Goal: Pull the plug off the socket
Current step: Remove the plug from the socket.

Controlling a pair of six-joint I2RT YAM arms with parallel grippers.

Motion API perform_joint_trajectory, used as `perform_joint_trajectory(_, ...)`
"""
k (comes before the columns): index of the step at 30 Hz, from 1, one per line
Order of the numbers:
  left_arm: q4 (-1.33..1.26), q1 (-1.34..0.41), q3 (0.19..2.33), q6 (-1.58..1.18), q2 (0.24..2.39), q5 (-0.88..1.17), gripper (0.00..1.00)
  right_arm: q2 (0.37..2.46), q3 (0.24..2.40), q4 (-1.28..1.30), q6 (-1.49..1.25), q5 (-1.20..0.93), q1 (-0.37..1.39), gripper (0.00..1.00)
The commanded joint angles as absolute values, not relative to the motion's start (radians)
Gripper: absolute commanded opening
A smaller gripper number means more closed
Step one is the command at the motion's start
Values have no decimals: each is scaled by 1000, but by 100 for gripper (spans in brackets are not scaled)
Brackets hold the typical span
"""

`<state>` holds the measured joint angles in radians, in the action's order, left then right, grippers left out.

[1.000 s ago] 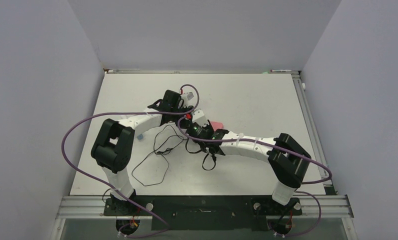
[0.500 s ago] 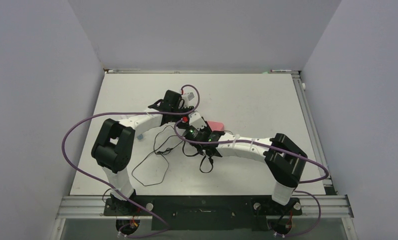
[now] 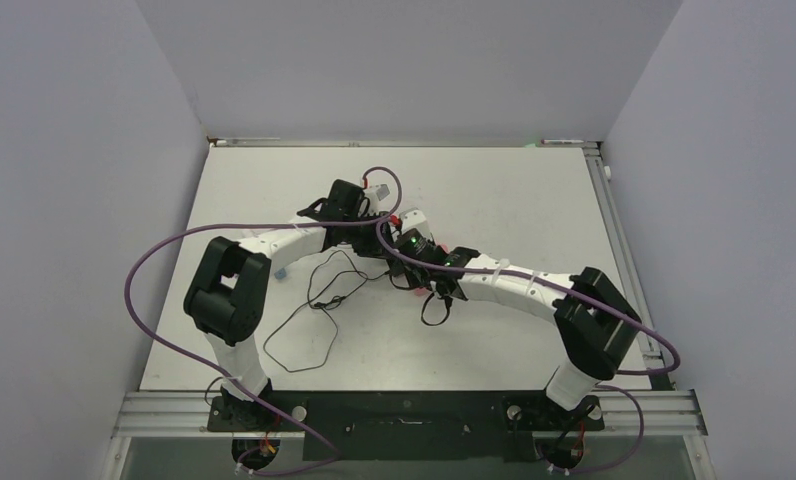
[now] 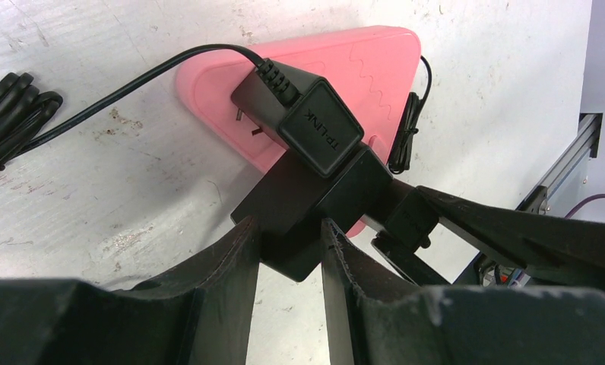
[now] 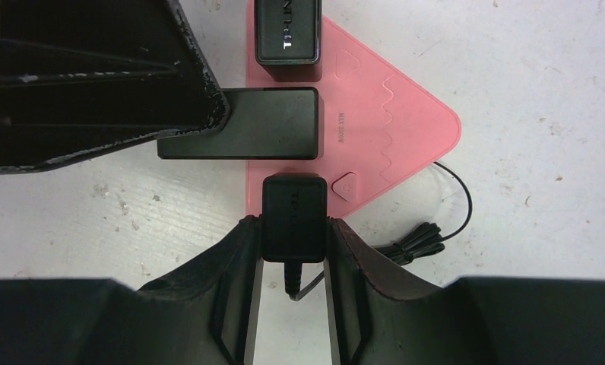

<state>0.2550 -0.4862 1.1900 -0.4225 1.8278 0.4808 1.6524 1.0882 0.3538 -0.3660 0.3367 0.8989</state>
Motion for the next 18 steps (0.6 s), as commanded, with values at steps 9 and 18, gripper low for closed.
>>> perform_joint_trajectory(9,351,-508,1172,-377,1887,405,30,1583,1035,164,-441,70,800,5)
perform_joint_trajectory(18,353,-509,1173,-377,1888,405,30,1554,1011,144,-456,8,761,5)
